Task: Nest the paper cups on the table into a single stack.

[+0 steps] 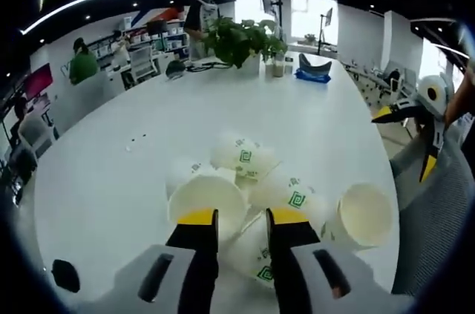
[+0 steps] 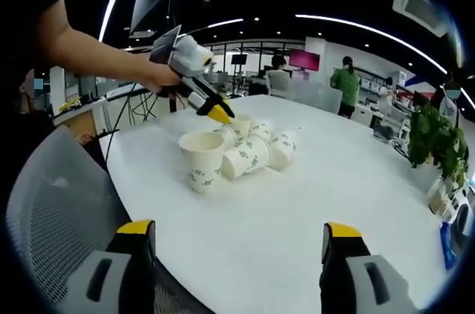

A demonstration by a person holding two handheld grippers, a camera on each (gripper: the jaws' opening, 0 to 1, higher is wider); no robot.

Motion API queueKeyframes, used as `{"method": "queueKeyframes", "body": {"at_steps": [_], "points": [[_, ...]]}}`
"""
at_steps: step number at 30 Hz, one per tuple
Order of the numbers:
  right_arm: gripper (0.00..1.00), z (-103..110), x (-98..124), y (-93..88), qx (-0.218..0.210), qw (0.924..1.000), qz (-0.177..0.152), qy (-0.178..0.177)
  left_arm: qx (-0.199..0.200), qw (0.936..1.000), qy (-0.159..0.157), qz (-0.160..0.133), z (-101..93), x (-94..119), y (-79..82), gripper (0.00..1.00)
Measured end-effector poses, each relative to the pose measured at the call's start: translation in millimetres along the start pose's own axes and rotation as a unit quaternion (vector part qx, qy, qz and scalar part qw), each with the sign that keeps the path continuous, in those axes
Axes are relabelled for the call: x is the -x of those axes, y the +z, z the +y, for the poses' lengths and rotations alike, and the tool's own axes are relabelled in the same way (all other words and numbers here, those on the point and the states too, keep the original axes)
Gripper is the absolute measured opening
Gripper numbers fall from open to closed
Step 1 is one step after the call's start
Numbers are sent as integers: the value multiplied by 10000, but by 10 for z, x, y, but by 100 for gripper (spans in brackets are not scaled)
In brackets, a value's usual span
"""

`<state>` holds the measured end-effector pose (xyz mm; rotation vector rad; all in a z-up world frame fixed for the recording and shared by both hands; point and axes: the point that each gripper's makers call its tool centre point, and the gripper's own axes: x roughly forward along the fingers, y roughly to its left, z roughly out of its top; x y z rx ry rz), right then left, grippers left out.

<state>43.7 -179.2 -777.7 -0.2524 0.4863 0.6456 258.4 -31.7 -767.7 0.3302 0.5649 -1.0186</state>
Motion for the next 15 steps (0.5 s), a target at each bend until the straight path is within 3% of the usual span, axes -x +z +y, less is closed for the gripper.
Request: {"method": "queueKeyframes", "body": {"at_steps": [6, 15], "points": [[95, -5, 1, 1, -35, 10000, 12, -6, 101, 9999, 17, -40, 35, -120, 53, 19], [95, -25, 10, 0, -74, 10000, 16, -55, -78, 9998, 49, 189, 30, -239, -27, 8]]}}
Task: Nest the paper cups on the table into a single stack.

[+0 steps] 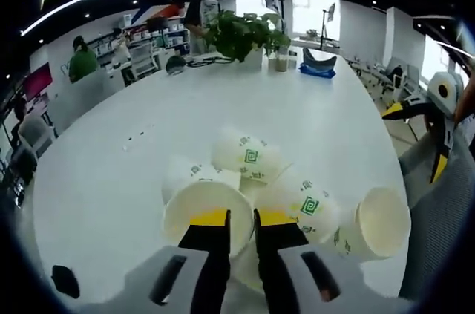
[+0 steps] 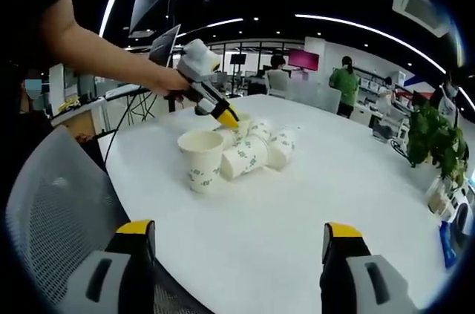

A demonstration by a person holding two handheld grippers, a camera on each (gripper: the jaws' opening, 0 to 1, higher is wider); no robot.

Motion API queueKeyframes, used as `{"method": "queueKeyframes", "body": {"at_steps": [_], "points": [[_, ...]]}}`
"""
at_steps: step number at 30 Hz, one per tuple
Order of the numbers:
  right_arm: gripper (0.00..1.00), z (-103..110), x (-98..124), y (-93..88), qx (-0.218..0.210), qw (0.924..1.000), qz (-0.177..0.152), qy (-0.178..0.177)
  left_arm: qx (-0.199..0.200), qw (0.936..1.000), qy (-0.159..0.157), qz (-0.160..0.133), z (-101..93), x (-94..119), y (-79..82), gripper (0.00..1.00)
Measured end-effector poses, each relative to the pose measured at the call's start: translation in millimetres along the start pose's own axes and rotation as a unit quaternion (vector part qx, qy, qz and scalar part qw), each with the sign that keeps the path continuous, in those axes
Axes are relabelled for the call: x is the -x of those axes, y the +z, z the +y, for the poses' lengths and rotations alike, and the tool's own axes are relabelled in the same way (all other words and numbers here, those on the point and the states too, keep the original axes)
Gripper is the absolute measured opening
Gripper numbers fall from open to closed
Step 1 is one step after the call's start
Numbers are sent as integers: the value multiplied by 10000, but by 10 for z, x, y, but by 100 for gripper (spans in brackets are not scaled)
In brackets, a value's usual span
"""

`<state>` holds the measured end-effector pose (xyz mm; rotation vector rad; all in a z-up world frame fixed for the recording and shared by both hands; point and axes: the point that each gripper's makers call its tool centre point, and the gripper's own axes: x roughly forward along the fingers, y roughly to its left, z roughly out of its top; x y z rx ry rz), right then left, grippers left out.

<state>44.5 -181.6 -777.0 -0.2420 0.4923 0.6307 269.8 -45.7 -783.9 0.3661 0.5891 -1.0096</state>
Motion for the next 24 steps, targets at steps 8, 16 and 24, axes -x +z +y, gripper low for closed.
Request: {"method": "queueKeyframes", "body": {"at_steps": [8, 16, 24], "points": [[95, 13, 1, -8, 20, 10000, 25, 21, 68, 10000, -50, 15, 30, 11, 10, 1], [96, -15, 12, 14, 14, 10000, -39, -43, 134, 9999, 64, -18, 48, 186, 28, 0], [96, -12, 12, 22, 51, 10000, -65, -31, -31, 9997, 208, -134, 25, 386, 123, 0]]}}
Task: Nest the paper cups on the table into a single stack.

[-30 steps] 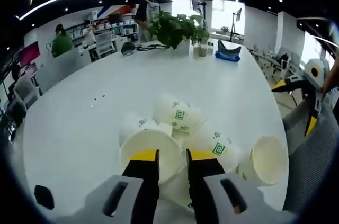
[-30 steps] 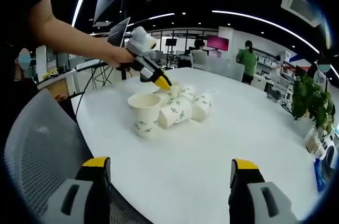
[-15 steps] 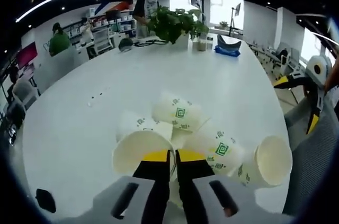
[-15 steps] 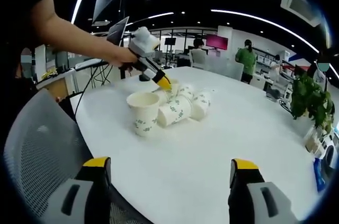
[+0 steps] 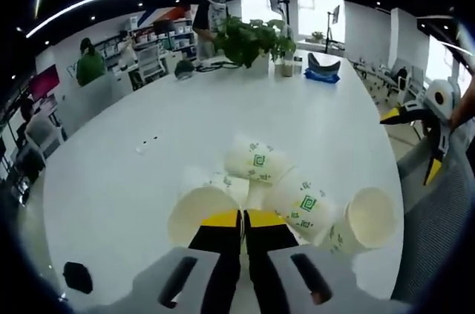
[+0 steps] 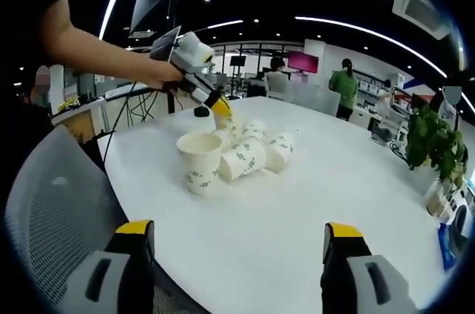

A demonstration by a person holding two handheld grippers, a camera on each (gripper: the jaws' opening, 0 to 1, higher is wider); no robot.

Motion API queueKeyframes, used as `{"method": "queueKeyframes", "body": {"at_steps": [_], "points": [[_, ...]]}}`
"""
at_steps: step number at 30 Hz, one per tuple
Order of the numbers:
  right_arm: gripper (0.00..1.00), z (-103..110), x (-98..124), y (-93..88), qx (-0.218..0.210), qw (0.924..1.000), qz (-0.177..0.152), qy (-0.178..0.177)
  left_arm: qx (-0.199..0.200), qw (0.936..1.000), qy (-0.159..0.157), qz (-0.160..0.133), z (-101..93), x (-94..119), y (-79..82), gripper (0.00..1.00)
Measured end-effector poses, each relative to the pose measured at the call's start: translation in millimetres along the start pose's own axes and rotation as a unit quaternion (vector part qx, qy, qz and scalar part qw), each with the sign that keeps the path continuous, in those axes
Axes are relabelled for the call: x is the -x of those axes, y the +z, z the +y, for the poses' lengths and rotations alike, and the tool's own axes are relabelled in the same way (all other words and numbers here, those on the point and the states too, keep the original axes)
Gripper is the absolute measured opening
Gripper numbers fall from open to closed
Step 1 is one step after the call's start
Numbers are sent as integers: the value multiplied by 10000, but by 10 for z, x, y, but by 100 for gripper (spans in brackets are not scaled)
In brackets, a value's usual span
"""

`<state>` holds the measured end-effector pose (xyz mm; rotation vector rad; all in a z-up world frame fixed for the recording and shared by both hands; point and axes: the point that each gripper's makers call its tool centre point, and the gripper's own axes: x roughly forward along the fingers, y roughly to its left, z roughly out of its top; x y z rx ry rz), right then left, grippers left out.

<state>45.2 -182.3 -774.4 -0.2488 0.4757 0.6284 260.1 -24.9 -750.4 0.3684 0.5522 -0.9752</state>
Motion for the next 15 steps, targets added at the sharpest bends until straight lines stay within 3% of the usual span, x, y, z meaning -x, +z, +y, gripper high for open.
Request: {"method": "queueKeyframes", "body": {"at_steps": [15], "points": [[99, -28, 8, 57, 77, 9999, -136, -75, -300, 9992, 179, -180, -106, 476, 286, 0]]}}
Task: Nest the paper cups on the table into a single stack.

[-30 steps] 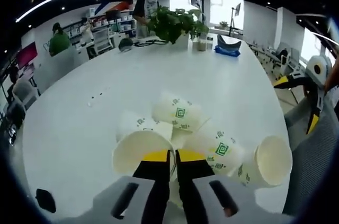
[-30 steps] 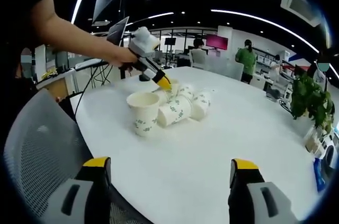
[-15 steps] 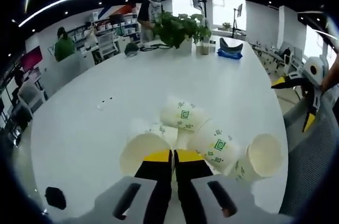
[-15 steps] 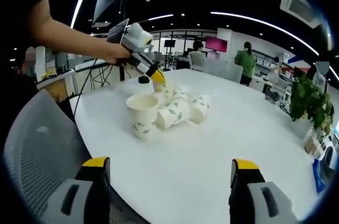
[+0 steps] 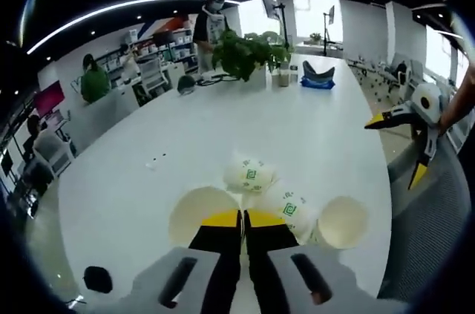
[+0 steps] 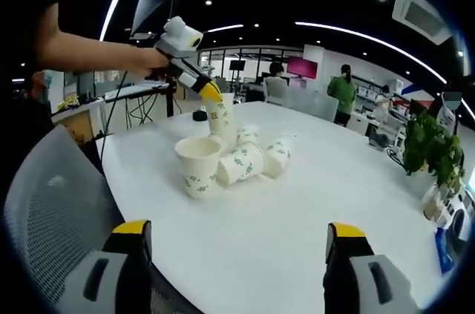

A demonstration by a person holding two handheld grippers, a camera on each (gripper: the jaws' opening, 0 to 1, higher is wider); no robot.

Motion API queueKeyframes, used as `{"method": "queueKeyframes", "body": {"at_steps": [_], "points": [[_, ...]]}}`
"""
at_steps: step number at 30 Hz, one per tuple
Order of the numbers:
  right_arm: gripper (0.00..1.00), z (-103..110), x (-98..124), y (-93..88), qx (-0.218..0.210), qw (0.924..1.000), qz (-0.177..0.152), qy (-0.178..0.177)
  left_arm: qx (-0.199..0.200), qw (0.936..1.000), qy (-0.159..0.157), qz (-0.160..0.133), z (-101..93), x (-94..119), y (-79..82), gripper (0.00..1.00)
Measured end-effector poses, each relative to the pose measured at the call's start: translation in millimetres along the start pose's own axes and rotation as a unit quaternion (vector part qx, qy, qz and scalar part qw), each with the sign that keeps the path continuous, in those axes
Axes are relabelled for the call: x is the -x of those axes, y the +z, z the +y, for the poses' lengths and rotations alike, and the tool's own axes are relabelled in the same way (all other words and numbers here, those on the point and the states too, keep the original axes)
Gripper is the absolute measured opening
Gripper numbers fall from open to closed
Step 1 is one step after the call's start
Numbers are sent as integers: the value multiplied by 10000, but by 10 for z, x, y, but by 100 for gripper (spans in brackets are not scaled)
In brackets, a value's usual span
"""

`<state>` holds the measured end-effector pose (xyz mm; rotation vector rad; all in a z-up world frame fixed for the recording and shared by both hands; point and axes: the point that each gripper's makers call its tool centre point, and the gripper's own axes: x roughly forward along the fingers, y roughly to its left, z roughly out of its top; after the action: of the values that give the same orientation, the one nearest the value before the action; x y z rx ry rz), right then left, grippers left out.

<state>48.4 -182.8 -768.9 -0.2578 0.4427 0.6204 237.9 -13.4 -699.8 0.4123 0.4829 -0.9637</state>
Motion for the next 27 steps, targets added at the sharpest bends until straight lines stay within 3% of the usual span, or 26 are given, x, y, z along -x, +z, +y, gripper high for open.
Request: {"method": "queueKeyframes", "body": {"at_steps": [8, 16, 18, 27], "points": [[98, 12, -3, -7, -14, 10000, 20, 28, -145, 9998, -36, -158, -73, 175, 200, 0], [98, 15, -2, -11, -12, 10000, 35, 25, -320, 9982, -325, -398, -406, 435, 517, 0], [99, 2, 1, -7, -9, 10000, 24, -9, -368, 9974, -422, -460, -598, 516, 639, 0], [100, -10, 14, 20, -1, 10000, -45, -51, -668, 9938, -760, -450, -897, 607, 664, 0]]}}
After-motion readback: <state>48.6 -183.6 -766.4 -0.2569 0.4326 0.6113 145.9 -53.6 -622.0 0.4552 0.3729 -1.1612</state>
